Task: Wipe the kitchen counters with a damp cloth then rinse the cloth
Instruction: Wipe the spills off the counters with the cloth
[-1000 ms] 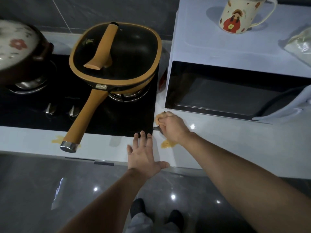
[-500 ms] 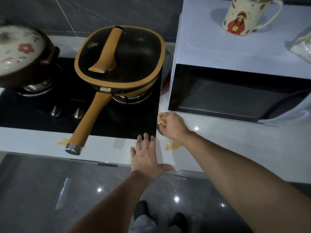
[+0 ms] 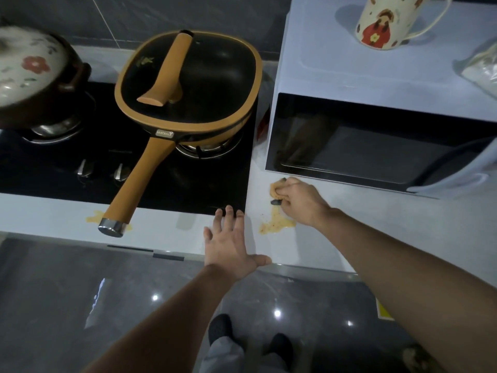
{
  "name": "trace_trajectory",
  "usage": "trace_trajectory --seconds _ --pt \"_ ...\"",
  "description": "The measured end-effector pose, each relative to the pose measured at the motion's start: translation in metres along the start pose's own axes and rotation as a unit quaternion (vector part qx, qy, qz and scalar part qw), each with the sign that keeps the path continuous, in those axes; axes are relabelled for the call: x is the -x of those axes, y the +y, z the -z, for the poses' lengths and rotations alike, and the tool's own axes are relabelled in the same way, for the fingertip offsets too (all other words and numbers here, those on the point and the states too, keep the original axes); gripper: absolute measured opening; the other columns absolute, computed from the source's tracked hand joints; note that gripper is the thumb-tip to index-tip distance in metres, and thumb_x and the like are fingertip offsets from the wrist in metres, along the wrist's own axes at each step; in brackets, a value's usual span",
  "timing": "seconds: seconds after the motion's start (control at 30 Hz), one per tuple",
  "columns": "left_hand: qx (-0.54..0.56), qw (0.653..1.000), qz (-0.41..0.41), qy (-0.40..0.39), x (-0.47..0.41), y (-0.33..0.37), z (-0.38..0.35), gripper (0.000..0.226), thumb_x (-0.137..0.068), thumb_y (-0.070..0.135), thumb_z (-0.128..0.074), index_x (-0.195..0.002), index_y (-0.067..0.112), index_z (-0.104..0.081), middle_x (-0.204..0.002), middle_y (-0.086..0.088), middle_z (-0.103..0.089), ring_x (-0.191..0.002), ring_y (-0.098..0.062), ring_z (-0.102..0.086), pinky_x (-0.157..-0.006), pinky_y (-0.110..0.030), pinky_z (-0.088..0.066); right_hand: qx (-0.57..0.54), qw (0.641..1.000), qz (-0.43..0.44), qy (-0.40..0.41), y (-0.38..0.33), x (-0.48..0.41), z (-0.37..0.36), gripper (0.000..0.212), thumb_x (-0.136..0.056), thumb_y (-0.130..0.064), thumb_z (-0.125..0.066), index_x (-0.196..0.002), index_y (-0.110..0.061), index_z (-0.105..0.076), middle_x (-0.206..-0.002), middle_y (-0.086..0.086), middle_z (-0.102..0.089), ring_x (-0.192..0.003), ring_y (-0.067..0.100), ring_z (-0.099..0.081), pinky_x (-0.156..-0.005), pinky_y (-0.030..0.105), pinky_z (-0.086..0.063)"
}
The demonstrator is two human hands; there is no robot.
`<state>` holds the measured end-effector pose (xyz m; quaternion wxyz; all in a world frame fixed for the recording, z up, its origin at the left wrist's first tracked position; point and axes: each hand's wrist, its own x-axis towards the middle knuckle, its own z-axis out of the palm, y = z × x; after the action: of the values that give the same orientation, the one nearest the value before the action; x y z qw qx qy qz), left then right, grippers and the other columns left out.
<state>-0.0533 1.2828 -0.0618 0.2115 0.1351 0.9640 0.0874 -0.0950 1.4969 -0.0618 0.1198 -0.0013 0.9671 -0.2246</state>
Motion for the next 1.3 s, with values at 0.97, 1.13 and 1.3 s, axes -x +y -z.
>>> trace_trajectory --seconds 0.97,1.13,1.3 --pt "-0.015 1.000 0.001 -0.011 0.001 0.001 0.003 0.126 -0.067 0.083 -0.059 -0.156 0.019 0.005 -0.164 -0.005 0.010 -0.150 -0.029 0.014 -0.121 -0.055 -0.011 -0.087 0.990 -0.037 0.105 0.001 0.049 -0.026 0.035 -0.080 0.002 -0.053 -0.100 -0.017 -0.074 -0.115 -0.008 -0.059 -0.098 0.004 -0.061 -0.096 0.011 -0.041" --pt "-0.009 1.000 -0.003 -0.013 0.002 0.001 0.003 0.127 -0.067 0.084 -0.059 -0.155 0.019 0.005 -0.164 -0.005 0.010 -0.150 -0.029 0.014 -0.121 -0.056 -0.011 -0.108 0.986 -0.071 0.105 0.008 0.042 -0.016 0.029 -0.081 -0.001 -0.054 -0.097 -0.015 -0.074 -0.101 -0.003 -0.054 -0.094 0.017 -0.065 -0.092 0.032 -0.051" --pt "-0.012 1.000 -0.007 -0.013 0.002 0.000 0.003 0.127 -0.067 0.085 -0.058 -0.156 0.019 0.003 -0.164 -0.006 0.008 -0.150 -0.029 0.013 -0.120 -0.056 -0.011 -0.054 0.975 -0.155 0.152 0.011 0.033 -0.011 0.030 -0.079 -0.002 -0.051 -0.093 -0.023 -0.067 -0.119 -0.006 -0.059 -0.109 0.010 -0.055 -0.100 0.011 -0.035"
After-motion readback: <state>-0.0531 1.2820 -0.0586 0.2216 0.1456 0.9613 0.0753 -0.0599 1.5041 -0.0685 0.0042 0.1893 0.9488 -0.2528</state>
